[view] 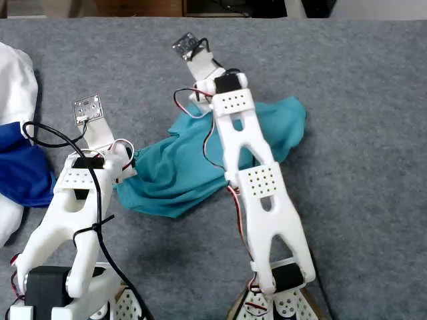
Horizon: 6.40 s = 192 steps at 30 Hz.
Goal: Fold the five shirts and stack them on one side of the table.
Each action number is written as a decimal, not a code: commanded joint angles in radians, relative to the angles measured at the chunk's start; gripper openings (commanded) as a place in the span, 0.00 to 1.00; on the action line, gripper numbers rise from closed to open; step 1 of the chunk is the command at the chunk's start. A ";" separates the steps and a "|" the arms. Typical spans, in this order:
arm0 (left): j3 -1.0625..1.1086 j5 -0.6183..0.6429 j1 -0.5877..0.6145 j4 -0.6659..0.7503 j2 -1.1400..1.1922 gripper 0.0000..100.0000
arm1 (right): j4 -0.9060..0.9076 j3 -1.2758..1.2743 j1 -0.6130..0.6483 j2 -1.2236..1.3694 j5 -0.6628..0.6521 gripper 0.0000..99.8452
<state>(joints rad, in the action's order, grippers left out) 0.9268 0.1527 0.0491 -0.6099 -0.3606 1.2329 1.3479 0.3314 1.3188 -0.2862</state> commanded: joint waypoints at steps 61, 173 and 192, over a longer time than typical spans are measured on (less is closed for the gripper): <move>-1.295 -0.054 0.008 -0.870 -0.015 0.02 | 0.532 0.079 -0.317 -1.299 -0.055 0.00; -1.326 0.035 0.035 -0.080 0.638 0.02 | -0.334 -0.048 -0.386 -0.633 -0.201 0.00; -1.338 -0.055 -0.021 -0.559 0.641 0.02 | 0.459 0.323 -0.440 -0.636 -0.351 0.00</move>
<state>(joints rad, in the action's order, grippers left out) -0.3544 0.1066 0.0476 -1.1239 0.2977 1.6164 1.6241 -0.0875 0.7004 -0.6099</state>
